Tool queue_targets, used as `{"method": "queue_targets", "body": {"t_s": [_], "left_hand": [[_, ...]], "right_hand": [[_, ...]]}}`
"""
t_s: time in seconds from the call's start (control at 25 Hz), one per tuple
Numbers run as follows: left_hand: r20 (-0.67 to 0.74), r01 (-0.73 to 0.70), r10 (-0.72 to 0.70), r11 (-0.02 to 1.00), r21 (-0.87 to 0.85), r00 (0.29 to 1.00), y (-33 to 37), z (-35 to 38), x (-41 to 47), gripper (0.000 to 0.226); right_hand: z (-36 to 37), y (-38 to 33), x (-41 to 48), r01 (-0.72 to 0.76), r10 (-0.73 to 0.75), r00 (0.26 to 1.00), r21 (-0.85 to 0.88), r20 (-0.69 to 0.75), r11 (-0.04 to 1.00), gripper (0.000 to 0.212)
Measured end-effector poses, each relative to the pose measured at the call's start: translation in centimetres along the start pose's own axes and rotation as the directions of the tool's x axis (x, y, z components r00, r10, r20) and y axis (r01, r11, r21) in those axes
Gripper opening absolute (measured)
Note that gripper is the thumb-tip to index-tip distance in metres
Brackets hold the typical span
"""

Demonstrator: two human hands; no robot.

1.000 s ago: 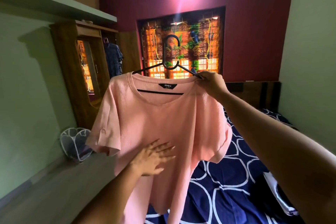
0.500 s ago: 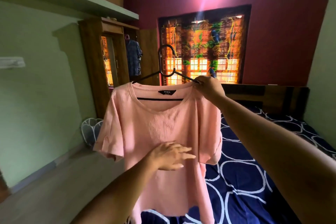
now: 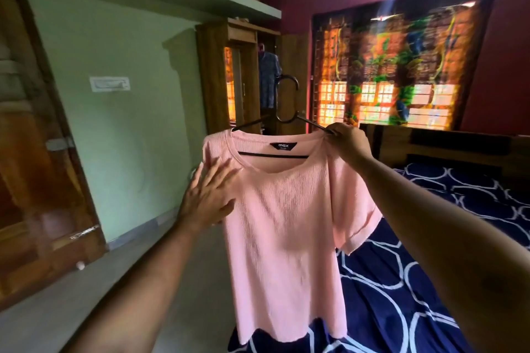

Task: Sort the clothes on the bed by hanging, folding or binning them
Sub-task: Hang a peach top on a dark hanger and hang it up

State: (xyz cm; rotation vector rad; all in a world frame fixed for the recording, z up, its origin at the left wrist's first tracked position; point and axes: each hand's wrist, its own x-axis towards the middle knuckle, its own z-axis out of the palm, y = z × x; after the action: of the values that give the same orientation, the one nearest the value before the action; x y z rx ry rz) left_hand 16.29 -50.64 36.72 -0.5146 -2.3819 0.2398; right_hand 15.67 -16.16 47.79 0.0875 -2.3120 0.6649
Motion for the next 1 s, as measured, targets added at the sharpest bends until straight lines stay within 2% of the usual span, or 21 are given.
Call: {"method": "queue_targets", "body": {"t_s": [0.08,0.16,0.24,0.32,0.4,0.44,0.52,0.6,0.64,0.72,0.8,0.88,1.0], "left_hand": [[0.074,-0.004,0.003,1.000,0.006,0.997,-2.3,1.6,-3.5,0.072],[0.001,0.041,-0.041,0.999,-0.008,0.999,-4.2,2.2,-6.2,0.067],[-0.139,0.137,-0.142,0.989,-0.049,0.980,-5.8,1.1,-7.7,0.063],[-0.272,0.257,-0.283,0.958,-0.128,0.920,-7.8,-0.2,-8.5,0.063],[-0.264,0.400,-0.461,0.881,-0.255,0.847,-10.6,-0.8,-9.2,0.066],[-0.177,0.461,-0.530,0.829,-0.318,0.830,-12.4,-0.5,-9.6,0.068],[0.170,0.629,-0.617,0.677,-0.382,0.768,-15.6,0.4,-10.8,0.076],[0.497,0.753,-0.580,0.592,-0.286,0.645,-17.5,1.2,-12.2,0.089],[0.573,0.774,-0.553,0.577,-0.260,0.605,-18.1,1.6,-12.8,0.090],[0.622,0.787,-0.506,0.515,-0.339,0.598,-19.4,2.2,-13.3,0.076],[0.678,0.773,-0.391,0.441,-0.456,0.622,-20.2,2.4,-13.2,0.050],[0.715,0.735,-0.264,0.466,-0.494,0.648,-21.1,3.1,-13.0,0.037],[0.694,0.692,-0.237,0.520,-0.500,0.679,-23.3,5.5,-12.6,0.035]], "right_hand": [[1.1,-1.8,0.6,0.012,-0.013,1.000,0.046,0.016,0.999,0.028],[2.1,-2.8,1.0,0.000,-0.003,0.999,0.080,0.039,0.997,0.029],[3.9,-3.8,1.0,-0.023,0.016,0.998,0.111,0.062,0.994,0.029],[6.7,-5.0,0.6,-0.010,-0.005,0.993,0.122,0.122,0.992,0.029],[9.5,-6.5,-0.1,0.023,-0.040,0.983,0.094,0.179,0.995,0.029],[10.7,-7.0,-0.6,0.030,-0.045,0.979,0.080,0.197,0.996,0.029],[13.3,-8.1,-1.4,0.011,-0.024,0.973,0.061,0.229,0.998,0.027],[15.6,-8.9,-1.5,-0.005,-0.007,0.963,0.044,0.268,0.999,0.025],[16.6,-9.4,-1.4,-0.005,-0.005,0.958,0.035,0.286,0.999,0.024],[18.5,-10.2,-0.9,0.008,-0.018,0.950,0.032,0.311,0.999,0.024],[20.3,-11.1,-0.2,0.020,-0.031,0.947,0.036,0.318,0.999,0.025],[22.4,-12.1,0.8,0.033,-0.043,0.949,0.037,0.311,0.999,0.025],[25.6,-13.0,2.6,0.051,-0.053,0.949,0.014,0.312,0.999,0.024]]}}
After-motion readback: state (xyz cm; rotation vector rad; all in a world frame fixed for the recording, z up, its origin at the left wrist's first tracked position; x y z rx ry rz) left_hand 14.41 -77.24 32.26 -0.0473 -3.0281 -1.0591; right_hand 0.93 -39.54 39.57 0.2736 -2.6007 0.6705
